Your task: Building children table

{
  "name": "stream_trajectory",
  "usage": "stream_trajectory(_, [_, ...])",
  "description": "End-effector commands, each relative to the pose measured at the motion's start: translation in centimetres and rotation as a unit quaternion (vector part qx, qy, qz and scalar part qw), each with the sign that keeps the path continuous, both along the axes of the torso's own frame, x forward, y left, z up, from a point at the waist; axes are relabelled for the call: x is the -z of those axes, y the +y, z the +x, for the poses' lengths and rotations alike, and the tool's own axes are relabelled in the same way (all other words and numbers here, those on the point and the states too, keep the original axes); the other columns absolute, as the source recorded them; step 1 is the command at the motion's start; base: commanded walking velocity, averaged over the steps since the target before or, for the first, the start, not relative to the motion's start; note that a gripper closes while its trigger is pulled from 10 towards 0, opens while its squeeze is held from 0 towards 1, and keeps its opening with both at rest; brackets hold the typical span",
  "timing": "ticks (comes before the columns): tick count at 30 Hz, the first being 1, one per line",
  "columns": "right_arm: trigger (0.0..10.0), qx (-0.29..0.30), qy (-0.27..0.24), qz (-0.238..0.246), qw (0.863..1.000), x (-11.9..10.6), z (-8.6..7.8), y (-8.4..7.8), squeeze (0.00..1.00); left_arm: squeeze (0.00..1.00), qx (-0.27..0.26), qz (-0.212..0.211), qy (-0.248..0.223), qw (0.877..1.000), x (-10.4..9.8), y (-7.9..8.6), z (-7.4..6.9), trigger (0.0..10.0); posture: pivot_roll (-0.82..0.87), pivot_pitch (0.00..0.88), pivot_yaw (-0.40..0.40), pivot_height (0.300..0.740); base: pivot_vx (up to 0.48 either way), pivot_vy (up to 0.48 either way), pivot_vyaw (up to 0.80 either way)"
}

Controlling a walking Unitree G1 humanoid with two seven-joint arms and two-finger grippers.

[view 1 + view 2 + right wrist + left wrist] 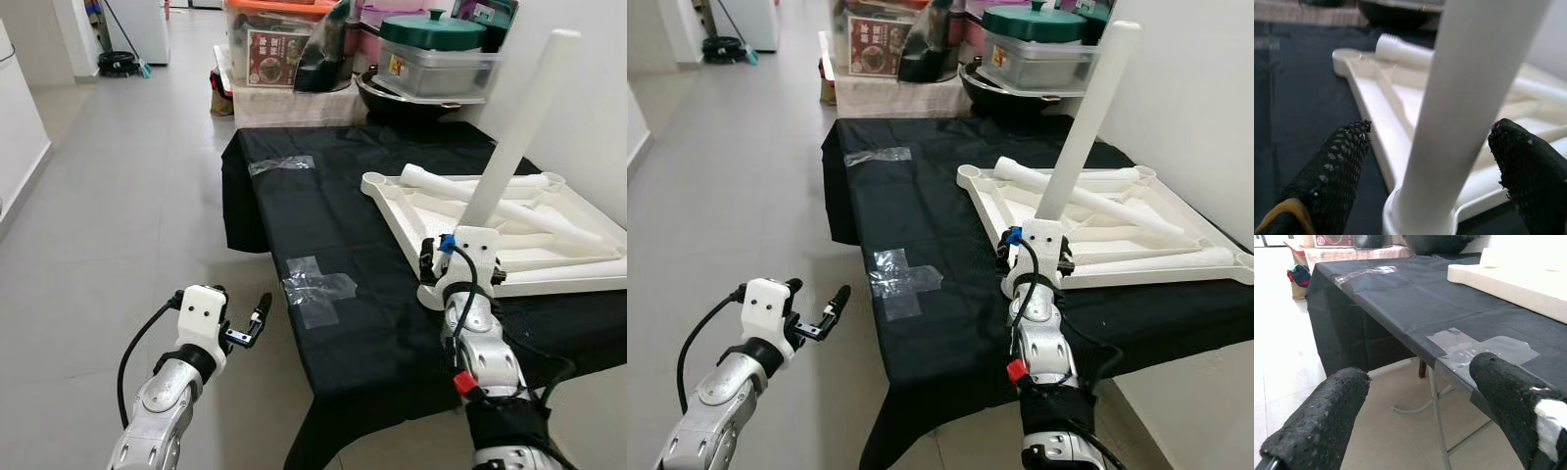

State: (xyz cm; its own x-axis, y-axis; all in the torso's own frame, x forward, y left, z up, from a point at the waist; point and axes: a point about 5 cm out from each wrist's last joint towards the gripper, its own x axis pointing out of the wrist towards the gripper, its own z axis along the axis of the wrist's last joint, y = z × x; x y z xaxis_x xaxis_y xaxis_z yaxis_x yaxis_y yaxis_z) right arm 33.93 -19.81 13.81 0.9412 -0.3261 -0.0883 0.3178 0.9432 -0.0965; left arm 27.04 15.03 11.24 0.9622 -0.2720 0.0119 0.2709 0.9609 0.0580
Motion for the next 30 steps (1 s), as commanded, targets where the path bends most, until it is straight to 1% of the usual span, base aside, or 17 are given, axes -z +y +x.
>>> stream_trajectory(1, [10.0, -0.002, 0.019, 0.016, 1.000, 0.7, 0.3, 0.1, 0.00, 0.00, 0.004, 0.001, 0.000, 1.000, 0.2, -0.4, 0.0, 10.0, 0.01, 0.000, -0.137, 0.740, 0.000, 0.000, 0.00])
stream_trajectory(3, [10.0, -0.005, 0.028, 0.015, 0.999, 1.1, 0.4, 0.3, 0.00, 0.00, 0.005, 0.002, -0.001, 1.000, 0.2, -0.4, 0.0, 10.0, 0.02, 0.000, -0.139, 0.740, 0.000, 0.000, 0.00])
stream_trajectory(11, [10.0, -0.004, 0.032, 0.010, 0.999, 1.3, 0.8, 0.2, 0.00, 0.00, 0.004, 0.004, -0.001, 1.000, 0.2, -0.4, 0.0, 10.0, 0.02, 0.000, -0.141, 0.740, 0.000, 0.000, 0.00])
stream_trajectory(12, [10.0, 0.003, 0.026, 0.012, 1.000, 0.9, 1.5, -0.1, 0.00, 0.00, 0.003, 0.005, -0.001, 1.000, 0.2, -0.4, 0.1, 10.0, 0.03, 0.000, -0.141, 0.740, 0.000, 0.000, 0.00])
stream_trajectory(13, [10.0, 0.007, 0.019, 0.015, 1.000, 0.6, 1.9, -0.2, 0.00, 0.00, 0.003, 0.006, -0.001, 1.000, 0.2, -0.4, 0.1, 10.0, 0.03, 0.000, -0.141, 0.740, 0.000, 0.000, 0.00])
stream_trajectory(19, [10.0, 0.010, 0.012, 0.017, 1.000, 0.3, 2.2, -0.3, 0.00, 0.00, 0.003, 0.006, -0.001, 1.000, 0.2, -0.4, 0.1, 10.0, 0.03, 0.000, -0.141, 0.740, 0.000, 0.000, 0.00])
stream_trajectory(22, [10.0, 0.036, -0.019, 0.030, 0.999, -0.9, 3.0, -0.9, 0.00, 0.00, 0.001, 0.009, -0.002, 1.000, 0.2, -0.3, 0.2, 10.0, 0.04, 0.000, -0.144, 0.740, 0.000, 0.000, 0.00])
stream_trajectory(23, [10.0, 0.036, -0.019, 0.030, 0.999, -0.9, 3.0, -0.9, 0.00, 0.00, 0.001, 0.009, -0.002, 1.000, 0.2, -0.3, 0.2, 10.0, 0.04, 0.000, -0.144, 0.740, 0.000, 0.000, 0.00])
stream_trajectory(24, [3.7, 0.041, -0.024, 0.031, 0.998, -1.1, 3.0, -1.0, 0.00, 0.00, -0.001, 0.010, -0.002, 1.000, 0.2, -0.3, 0.2, 10.0, 0.04, 0.000, -0.145, 0.740, 0.000, 0.000, 0.00])
stream_trajectory(26, [3.7, 0.041, -0.024, 0.031, 0.998, -1.1, 3.0, -1.0, 0.00, 0.00, -0.001, 0.010, -0.002, 1.000, 0.2, -0.3, 0.2, 10.0, 0.04, 0.000, -0.145, 0.740, 0.000, 0.000, 0.00])
stream_trajectory(27, [0.0, 0.043, -0.028, 0.032, 0.998, -1.1, 3.0, -1.1, 0.00, 0.00, -0.002, 0.011, -0.002, 1.000, 0.2, -0.2, 0.2, 10.0, 0.04, 0.000, -0.144, 0.740, 0.000, 0.000, 0.00])
stream_trajectory(30, [0.0, 0.042, -0.030, 0.032, 0.998, -1.0, 2.9, -1.1, 0.00, 0.00, -0.003, 0.012, -0.001, 1.000, 0.3, -0.2, 0.1, 10.0, 0.04, 0.000, -0.143, 0.740, 0.000, 0.000, 0.00])
